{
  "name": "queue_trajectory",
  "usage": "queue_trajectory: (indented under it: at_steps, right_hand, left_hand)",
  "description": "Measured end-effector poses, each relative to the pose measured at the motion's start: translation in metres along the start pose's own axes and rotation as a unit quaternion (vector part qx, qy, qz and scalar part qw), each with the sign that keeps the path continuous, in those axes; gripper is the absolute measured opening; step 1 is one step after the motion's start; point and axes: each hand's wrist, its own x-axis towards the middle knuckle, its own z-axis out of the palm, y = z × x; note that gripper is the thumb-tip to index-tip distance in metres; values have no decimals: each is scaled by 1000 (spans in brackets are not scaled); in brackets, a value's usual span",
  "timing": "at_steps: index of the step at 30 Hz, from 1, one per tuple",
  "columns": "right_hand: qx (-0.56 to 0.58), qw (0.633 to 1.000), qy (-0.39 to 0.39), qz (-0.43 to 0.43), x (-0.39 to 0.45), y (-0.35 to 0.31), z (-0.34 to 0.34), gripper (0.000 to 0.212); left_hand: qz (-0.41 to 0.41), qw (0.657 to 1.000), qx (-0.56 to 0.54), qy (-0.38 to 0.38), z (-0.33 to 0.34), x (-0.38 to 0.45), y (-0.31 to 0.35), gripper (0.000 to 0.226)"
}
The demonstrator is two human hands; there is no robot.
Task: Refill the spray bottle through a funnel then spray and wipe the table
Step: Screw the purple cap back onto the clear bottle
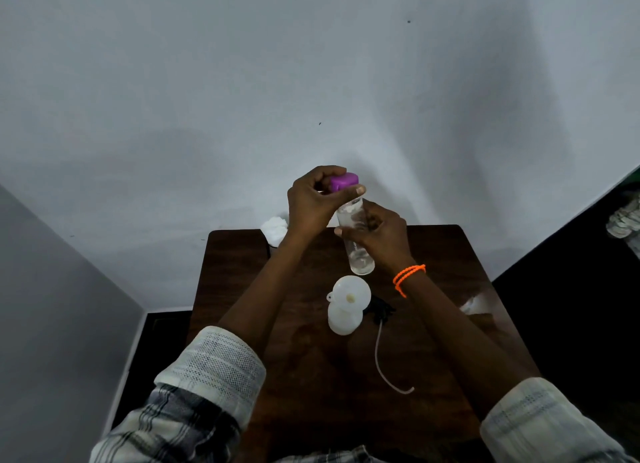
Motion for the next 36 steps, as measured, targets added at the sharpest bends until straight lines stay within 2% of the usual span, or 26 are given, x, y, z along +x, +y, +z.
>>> queue_trajectory:
  at_steps: [6, 9, 14, 19, 23, 26, 30, 32, 36]
  right_hand:
    - [46, 999, -9, 24, -3, -2, 1, 43]
    - [64, 997, -20, 29, -3, -3, 1, 43]
    - [58, 998, -13, 23, -1, -6, 3, 45]
    - [65, 997, -19, 27, -1, -4, -1, 43]
    - [82, 996, -20, 29, -2, -2, -1, 40]
    - [107, 994, -17, 35, -2, -3, -1, 39]
    - [116, 992, -20, 38, -2, -2, -2, 37]
    - [108, 993, -25, 28, -3, -3, -3, 38]
    - [127, 992, -20, 20, -3, -5, -5, 41]
  left_hand:
    - [-29, 998, -39, -27, -3, 2, -8, 41]
    - [-44, 995, -85, -9, -2, 0, -8, 39]
    - [-39, 994, -100, 32, 3, -3, -8, 45]
    - [-34, 995, -81, -36, -2, 3, -8, 41]
    - [-42, 991, -88, -93, -7, 7, -11, 47]
    - [-67, 988, -122, -68, -4, 4, -10, 46]
    - [-81, 980, -167, -76, -2, 2, -13, 30]
    - [-83, 978, -172, -79, -2, 1, -11, 32]
    - [-84, 984, -150, -39, 1, 2, -9, 46]
